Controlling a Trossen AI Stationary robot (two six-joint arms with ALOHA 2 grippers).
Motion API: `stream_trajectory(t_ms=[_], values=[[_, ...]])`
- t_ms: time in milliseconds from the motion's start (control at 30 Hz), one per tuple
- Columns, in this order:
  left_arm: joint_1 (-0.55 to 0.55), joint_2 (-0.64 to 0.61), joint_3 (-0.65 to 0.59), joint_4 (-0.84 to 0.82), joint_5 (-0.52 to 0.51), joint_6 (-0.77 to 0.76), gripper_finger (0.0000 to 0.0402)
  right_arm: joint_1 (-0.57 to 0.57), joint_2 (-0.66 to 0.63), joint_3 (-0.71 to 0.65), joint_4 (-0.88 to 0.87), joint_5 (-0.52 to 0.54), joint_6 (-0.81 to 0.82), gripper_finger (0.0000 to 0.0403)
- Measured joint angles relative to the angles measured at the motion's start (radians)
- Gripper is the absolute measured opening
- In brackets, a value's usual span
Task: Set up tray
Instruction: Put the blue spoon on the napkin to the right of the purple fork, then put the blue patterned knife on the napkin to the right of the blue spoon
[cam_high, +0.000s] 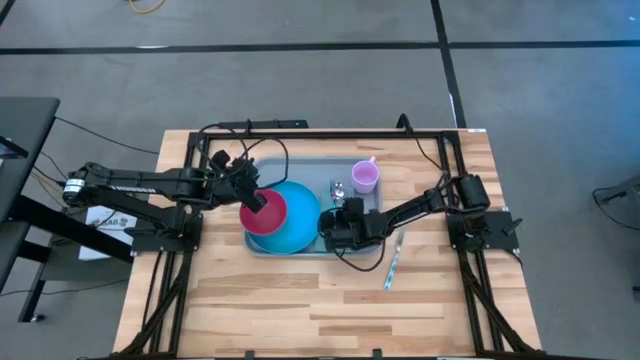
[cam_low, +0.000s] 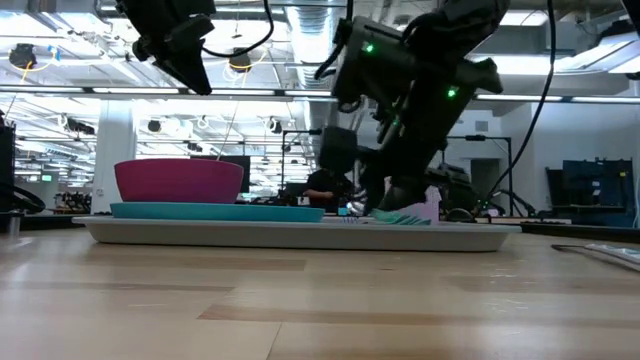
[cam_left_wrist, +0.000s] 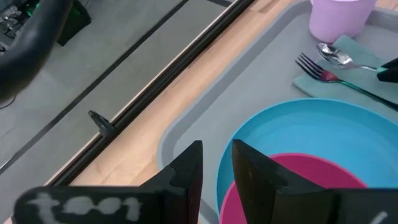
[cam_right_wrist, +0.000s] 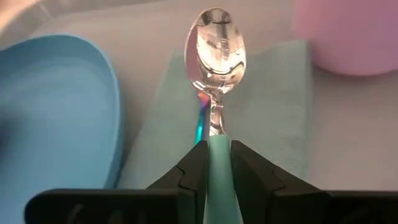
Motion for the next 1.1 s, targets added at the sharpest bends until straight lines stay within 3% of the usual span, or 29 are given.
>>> stream_trajectory(t_ms=[400,533,867,967,1100], values=[[0.000,0.000,0.000,0.000,-0.003,0.016,0.0077,-0.005,0.012,-0.001,0.009,-0.047,-0.011,0.0088],[0.000,0.000,0.000,0.000,-0.003,0.020,0.0077,-0.005,0.009,0.000,0.005,-0.063,-0.098,0.0098],[0.000,0.000,0.000,-0.001,-0.003,0.026,0.0077,0.046,-0.179,0.044,-0.079,-0.068,-0.260,0.0113],[0.000,0.000,0.000,-0.005,-0.002,0.017,0.0077,0.096,-0.242,0.044,-0.185,-0.035,-0.205,0.0113],[0.000,0.000,0.000,-0.009,0.019,0.007,0.0077,0.192,-0.281,0.044,-0.425,0.007,0.032,0.0113]])
